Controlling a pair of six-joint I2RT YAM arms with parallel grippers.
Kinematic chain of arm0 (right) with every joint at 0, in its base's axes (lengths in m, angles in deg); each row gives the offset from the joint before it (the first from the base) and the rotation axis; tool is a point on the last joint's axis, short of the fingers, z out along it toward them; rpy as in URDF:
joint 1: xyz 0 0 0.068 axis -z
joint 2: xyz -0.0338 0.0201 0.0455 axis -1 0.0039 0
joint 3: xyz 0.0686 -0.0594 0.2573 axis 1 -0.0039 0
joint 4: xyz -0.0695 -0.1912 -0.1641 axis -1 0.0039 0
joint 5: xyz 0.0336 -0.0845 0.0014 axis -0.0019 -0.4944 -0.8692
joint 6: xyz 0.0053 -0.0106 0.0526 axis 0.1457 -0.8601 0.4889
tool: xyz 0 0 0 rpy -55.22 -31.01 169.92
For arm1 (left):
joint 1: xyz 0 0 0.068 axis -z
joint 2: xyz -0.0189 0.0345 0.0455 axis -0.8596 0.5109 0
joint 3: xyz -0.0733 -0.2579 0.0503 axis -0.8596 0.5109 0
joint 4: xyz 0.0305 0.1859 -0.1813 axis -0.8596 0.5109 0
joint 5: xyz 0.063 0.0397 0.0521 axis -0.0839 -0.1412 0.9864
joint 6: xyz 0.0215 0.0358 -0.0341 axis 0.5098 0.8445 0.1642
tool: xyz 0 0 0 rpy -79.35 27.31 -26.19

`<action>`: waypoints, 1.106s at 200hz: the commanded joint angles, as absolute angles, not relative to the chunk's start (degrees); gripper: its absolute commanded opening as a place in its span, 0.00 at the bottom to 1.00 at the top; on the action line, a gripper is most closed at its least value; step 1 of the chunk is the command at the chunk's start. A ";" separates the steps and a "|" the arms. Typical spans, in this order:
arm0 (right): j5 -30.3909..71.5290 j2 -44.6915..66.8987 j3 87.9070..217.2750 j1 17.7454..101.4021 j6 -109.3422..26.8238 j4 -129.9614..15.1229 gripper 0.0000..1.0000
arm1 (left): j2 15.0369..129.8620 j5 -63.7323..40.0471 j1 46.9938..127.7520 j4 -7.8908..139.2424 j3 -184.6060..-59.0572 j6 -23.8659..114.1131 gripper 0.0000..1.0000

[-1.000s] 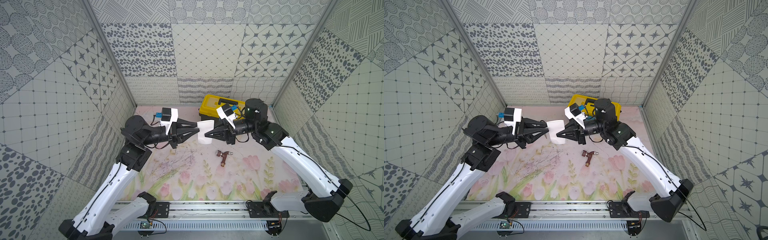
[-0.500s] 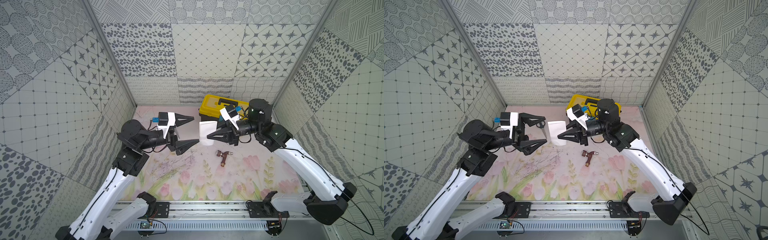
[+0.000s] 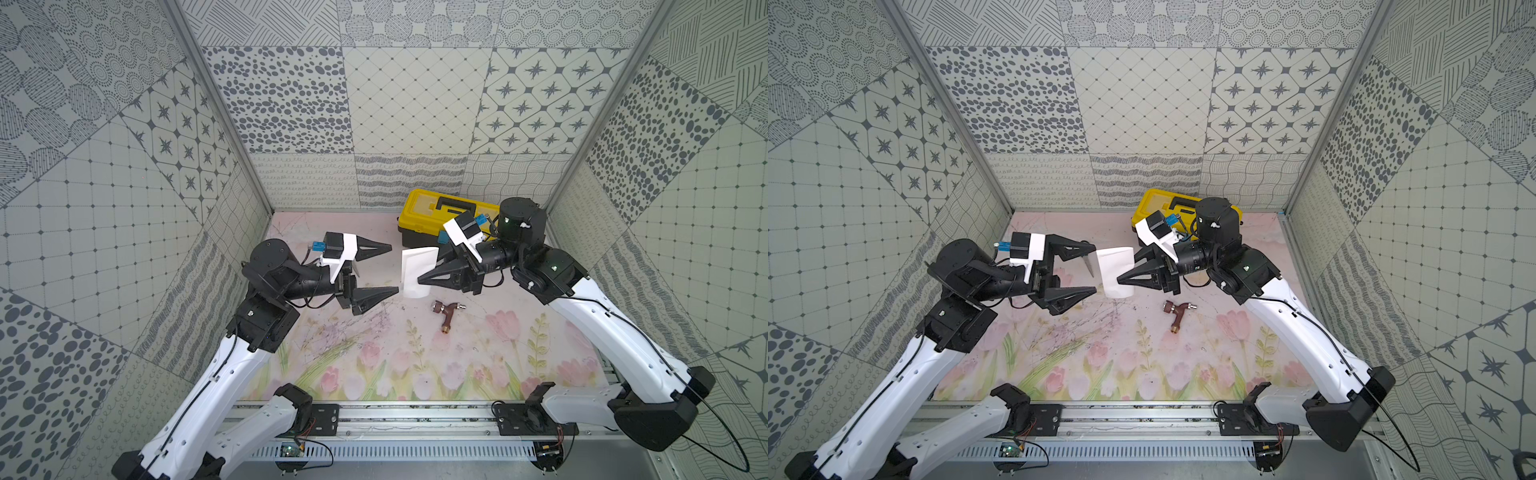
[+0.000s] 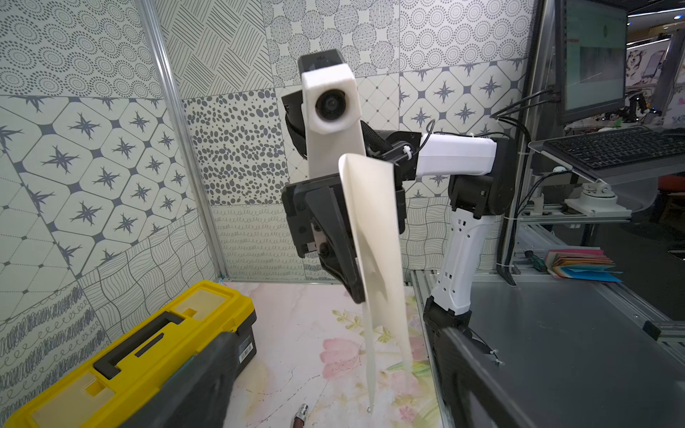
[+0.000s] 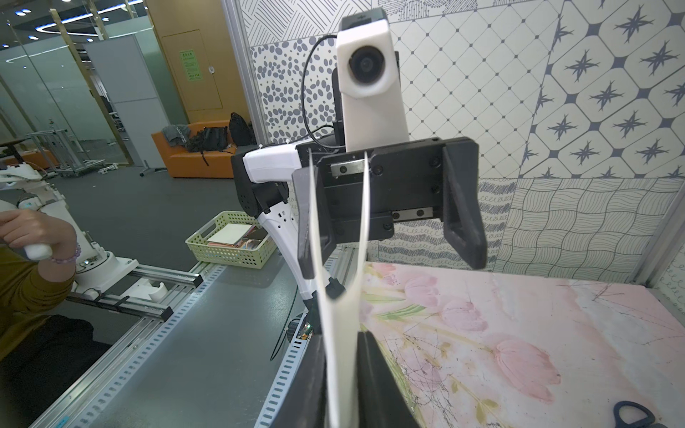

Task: Fold the square paper along the opposite sides
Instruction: Smooth out the paper.

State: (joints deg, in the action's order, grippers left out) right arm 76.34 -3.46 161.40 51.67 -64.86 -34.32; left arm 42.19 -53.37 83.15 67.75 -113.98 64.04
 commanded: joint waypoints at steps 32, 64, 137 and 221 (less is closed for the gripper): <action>78.09 -2.34 161.53 51.98 -64.71 -35.29 0.22 | 44.64 -56.78 82.99 64.41 -115.41 63.14 0.67; 78.09 -2.04 161.50 51.97 -64.64 -35.29 0.22 | 45.55 -57.65 83.00 63.75 -115.88 62.23 0.53; 77.78 -1.40 161.53 51.94 -64.62 -35.26 0.23 | 45.62 -58.59 83.00 63.34 -115.96 61.81 0.38; 77.34 -0.92 161.44 51.98 -64.80 -35.28 0.23 | 45.09 -59.46 83.00 65.53 -116.05 63.12 0.44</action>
State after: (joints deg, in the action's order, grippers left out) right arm 77.15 -1.60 161.40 51.67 -64.86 -34.29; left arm 45.49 -56.96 83.15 66.90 -115.31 62.38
